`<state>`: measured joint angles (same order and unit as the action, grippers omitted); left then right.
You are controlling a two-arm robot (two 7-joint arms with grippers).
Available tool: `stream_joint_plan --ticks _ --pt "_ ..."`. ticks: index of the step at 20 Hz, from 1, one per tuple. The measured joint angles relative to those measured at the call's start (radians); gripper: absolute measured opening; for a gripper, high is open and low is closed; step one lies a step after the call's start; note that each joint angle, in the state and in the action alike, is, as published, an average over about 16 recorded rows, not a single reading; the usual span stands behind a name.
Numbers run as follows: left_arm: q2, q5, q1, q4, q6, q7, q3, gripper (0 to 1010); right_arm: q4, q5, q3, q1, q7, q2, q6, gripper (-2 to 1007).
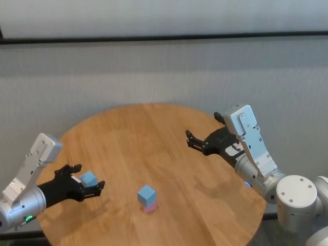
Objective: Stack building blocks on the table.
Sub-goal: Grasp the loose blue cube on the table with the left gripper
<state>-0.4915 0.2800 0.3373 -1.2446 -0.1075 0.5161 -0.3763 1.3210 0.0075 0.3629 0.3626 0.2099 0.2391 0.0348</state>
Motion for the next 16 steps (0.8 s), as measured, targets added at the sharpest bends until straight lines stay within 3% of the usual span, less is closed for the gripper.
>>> stream_joint_plan --ticks 10,16 --pt "0.004 -0.001 0.037 0.073 0.037 0.043 -0.014 999 0.0 0.001 0.0 0.0 0.0 0.0 0.001 1005" --pt "0.007 0.013 0.062 0.119 0.041 0.073 -0.022 999 0.0 0.001 0.0 0.0 0.0 0.0 0.001 1005"
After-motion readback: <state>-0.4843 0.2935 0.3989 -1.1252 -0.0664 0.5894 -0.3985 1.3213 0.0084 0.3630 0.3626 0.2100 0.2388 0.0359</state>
